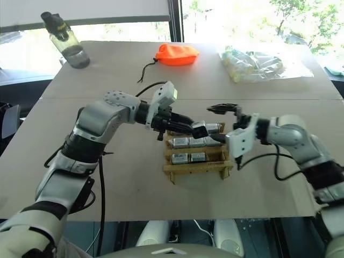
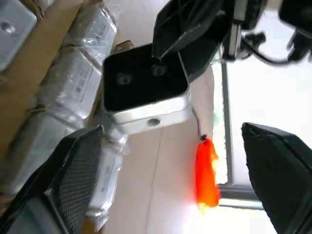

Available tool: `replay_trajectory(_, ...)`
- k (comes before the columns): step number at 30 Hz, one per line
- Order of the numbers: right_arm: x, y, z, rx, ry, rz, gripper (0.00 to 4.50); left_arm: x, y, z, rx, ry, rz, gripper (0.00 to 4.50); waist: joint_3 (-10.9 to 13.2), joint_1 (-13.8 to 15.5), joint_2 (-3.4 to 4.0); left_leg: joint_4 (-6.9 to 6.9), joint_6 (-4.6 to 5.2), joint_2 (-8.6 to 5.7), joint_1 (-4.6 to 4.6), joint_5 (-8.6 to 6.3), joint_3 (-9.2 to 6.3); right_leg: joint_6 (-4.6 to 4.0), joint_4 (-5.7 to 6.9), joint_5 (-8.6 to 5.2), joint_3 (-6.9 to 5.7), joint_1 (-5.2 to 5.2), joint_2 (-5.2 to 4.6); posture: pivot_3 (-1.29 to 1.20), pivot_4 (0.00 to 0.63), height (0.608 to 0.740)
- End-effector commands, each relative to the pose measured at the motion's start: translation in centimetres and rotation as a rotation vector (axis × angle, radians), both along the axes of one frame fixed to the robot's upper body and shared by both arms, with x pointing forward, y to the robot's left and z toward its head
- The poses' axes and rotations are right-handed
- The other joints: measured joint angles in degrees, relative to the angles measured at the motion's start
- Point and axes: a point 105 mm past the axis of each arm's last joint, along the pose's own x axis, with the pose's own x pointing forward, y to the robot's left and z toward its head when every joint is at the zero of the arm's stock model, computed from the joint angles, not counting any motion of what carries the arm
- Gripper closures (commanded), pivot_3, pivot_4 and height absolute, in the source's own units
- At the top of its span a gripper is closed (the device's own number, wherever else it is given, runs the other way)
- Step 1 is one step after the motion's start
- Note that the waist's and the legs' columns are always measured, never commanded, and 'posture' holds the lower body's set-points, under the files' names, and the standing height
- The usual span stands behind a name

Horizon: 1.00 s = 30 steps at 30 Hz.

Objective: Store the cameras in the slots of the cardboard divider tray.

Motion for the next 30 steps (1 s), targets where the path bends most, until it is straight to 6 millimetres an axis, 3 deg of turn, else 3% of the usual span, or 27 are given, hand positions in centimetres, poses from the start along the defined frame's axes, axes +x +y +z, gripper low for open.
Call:
replay_trajectory(1, -2.0, -2.2, 2.5, 0.163, 0.194, -0.060, 0.00, -0.7, -0.7, 2.0, -0.046, -0.080, -0.033, 3.83, 0.01, 0.32, -0.01, 0.01, 0.00, 0.00, 0.00, 0.00, -0.01, 0.00, 0.01, 0.00, 0.00, 0.01, 0.00, 0.00, 0.150, 0.740)
replay_trajectory(9, -7.6, -7.9, -0.5, 0.449, 0.863, -0.259, 0.00, -2.0, -2.9, 0.9, -0.013, -0.155, -0.092, 3.83, 0.03, 0.45, -0.06, 0.07, 0.04, -0.03, 0.24, -0.02, -0.33, -0.01, -0.04, 0.00, -0.12, 0.45, 0.02, 0.00, 0.150, 0.740)
replay_trajectory(14, -10.4, -10.7, -2.5, 0.600, 1.089, -0.286, 0.00, -2.9, -4.7, -0.5, 0.014, -0.219, -0.117, 3.83, 0.03, 0.37, -0.08, 0.11, 0.29, -0.04, 0.34, -0.16, -0.39, 0.00, -0.08, -0.01, -0.09, 0.61, 0.05, 0.00, 0.150, 0.740)
replay_trajectory(20, -11.3, -11.9, -3.1, 0.655, 1.103, -0.262, 0.00, -3.0, -5.6, -1.7, 0.067, -0.276, -0.101, 3.83, 0.02, 0.33, -0.06, 0.13, 0.34, -0.04, 0.38, -0.18, -0.40, -0.01, -0.05, -0.02, -0.07, 0.60, 0.14, 0.00, 0.150, 0.740)
replay_trajectory(30, -10.7, -12.2, -2.7, 0.655, 1.082, -0.220, 0.00, -4.3, -5.8, -2.8, 0.133, -0.266, -0.120, 3.83, 0.02, 0.45, -0.06, 0.13, 0.32, -0.03, 0.34, -0.17, -0.41, 0.00, -0.08, -0.02, -0.07, 0.59, 0.12, 0.00, 0.150, 0.740)
